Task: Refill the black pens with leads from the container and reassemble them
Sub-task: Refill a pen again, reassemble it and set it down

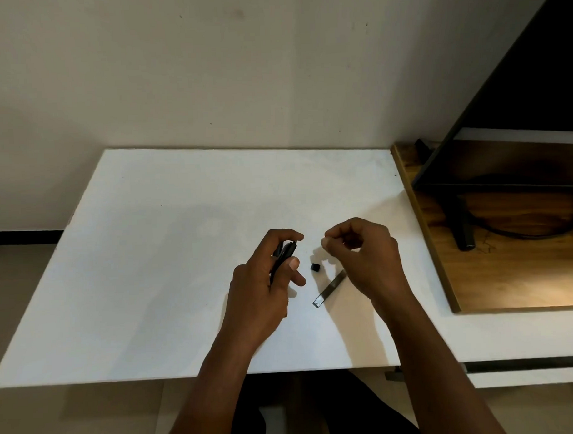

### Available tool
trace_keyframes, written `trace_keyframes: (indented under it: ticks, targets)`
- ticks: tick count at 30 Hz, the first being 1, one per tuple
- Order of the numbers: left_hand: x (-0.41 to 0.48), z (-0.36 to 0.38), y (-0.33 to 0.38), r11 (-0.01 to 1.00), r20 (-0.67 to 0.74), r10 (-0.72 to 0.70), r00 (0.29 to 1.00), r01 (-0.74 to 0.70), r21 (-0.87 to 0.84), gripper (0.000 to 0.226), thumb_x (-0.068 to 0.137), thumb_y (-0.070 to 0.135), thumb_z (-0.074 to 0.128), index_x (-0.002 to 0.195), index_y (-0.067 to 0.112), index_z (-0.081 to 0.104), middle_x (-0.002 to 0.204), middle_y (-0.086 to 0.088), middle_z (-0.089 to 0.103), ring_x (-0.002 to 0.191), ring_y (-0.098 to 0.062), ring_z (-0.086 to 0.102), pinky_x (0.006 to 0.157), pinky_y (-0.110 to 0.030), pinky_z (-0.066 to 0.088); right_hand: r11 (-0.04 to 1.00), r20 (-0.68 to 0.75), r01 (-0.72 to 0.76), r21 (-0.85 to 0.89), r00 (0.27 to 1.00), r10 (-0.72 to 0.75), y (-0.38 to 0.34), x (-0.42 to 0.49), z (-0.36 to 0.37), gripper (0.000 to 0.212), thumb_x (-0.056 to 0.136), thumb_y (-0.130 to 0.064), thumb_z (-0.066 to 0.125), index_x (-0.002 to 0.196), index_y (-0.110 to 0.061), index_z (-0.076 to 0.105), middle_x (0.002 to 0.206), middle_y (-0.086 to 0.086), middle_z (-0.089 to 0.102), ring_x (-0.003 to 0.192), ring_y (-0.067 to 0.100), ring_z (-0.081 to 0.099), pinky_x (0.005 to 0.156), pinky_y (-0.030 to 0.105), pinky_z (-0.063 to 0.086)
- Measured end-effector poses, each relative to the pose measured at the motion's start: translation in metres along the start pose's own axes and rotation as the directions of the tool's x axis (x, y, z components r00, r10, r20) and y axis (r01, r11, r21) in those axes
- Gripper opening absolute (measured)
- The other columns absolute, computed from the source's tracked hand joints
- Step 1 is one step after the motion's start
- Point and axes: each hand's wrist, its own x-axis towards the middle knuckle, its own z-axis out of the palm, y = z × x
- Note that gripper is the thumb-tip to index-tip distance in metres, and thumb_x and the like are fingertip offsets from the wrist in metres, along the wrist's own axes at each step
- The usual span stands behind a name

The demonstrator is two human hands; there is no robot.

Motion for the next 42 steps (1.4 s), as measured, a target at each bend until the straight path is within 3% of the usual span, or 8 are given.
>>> trace_keyframes:
  ticks: [4,8,12,18,26,33,39,42]
  targets:
    - [-0.001,0.000,0.001,0.998,0.022,-0.024,0.999,0.025,-0.059,0.040,0.100,0.025,0.055,0.128,0.052,0.046,0.074,0.010,0.075,0.043,-0.007,0.059,0.045,-0.023,0.051,0.902,0.095,-0.138,0.410,0.990,0.108,-0.007,-0.001,-0.003,0.005,0.084,-0.017,0.076,0.089,-0.018,0.077,0.085,0.001,0.078,0.075,0.006,0.068,0.065,0.022,0.048]
    - [0.000,0.001,0.001,0.996,0.011,-0.067,0.998,0.067,-0.053,0.031,0.098,0.029,0.058,0.123,0.040,0.044,0.077,0.013,0.076,0.041,-0.006,0.059,0.044,-0.028,0.053,0.809,0.206,-0.181,0.560,0.976,0.075,-0.010,-0.003,-0.003,0.011,0.087,-0.013,0.074,0.097,-0.015,0.078,0.088,0.002,0.078,0.080,0.013,0.067,0.076,0.030,0.052]
    - [0.000,0.002,0.002,0.995,0.023,-0.087,0.996,0.088,-0.049,0.017,0.097,0.034,0.059,0.112,0.029,0.052,0.079,0.012,0.077,0.044,-0.003,0.062,0.046,-0.028,0.054,0.815,0.254,-0.176,0.552,0.967,0.037,-0.010,-0.005,0.002,0.012,0.088,-0.013,0.074,0.098,-0.014,0.079,0.088,-0.001,0.078,0.082,0.011,0.069,0.076,0.026,0.054]
    - [-0.001,0.002,0.003,0.996,0.024,-0.081,0.996,0.081,-0.034,0.013,0.098,0.033,0.058,0.108,0.025,0.056,0.081,0.009,0.077,0.048,-0.001,0.063,0.047,-0.025,0.052,0.834,0.241,-0.163,0.527,0.970,0.038,-0.010,-0.006,0.004,0.012,0.088,-0.012,0.073,0.100,-0.011,0.078,0.088,0.001,0.077,0.081,0.010,0.070,0.074,0.022,0.056]
    - [-0.002,0.000,0.005,0.997,0.030,-0.067,0.997,0.068,-0.035,0.015,0.098,0.031,0.059,0.109,0.021,0.058,0.082,0.007,0.077,0.049,0.000,0.064,0.050,-0.023,0.051,0.859,0.251,-0.153,0.489,0.967,0.030,-0.009,-0.006,0.005,0.014,0.088,-0.014,0.074,0.100,-0.011,0.078,0.093,0.007,0.078,0.083,0.016,0.071,0.079,0.030,0.057]
    - [-0.002,-0.002,0.010,0.988,0.015,-0.079,0.997,0.080,-0.135,0.013,0.095,0.027,0.064,0.106,0.019,0.063,0.082,0.003,0.077,0.048,0.000,0.063,0.047,-0.010,0.045,0.827,0.312,-0.176,0.533,0.950,0.001,-0.004,-0.005,0.000,0.014,0.088,-0.014,0.072,0.099,-0.008,0.078,0.089,0.009,0.077,0.083,0.019,0.069,0.077,0.027,0.056]
    - [-0.004,0.000,0.010,0.986,-0.004,-0.097,0.995,0.095,-0.138,0.003,0.094,0.024,0.065,0.097,0.023,0.064,0.075,0.006,0.077,0.046,-0.001,0.061,0.045,-0.013,0.045,0.882,0.281,-0.108,0.458,0.959,-0.029,-0.008,-0.007,0.004,0.008,0.087,-0.009,0.073,0.093,-0.009,0.080,0.087,0.021,0.076,0.074,0.021,0.065,0.073,0.032,0.055]
    - [-0.002,0.002,0.011,0.983,-0.022,-0.114,0.993,0.109,-0.144,0.007,0.094,0.024,0.065,0.100,0.020,0.063,0.077,0.006,0.078,0.042,-0.005,0.058,0.046,-0.016,0.047,0.845,0.273,-0.134,0.518,0.962,-0.015,-0.009,-0.010,0.008,0.012,0.089,-0.009,0.072,0.099,-0.006,0.078,0.087,0.020,0.075,0.076,0.020,0.066,0.076,0.035,0.053]
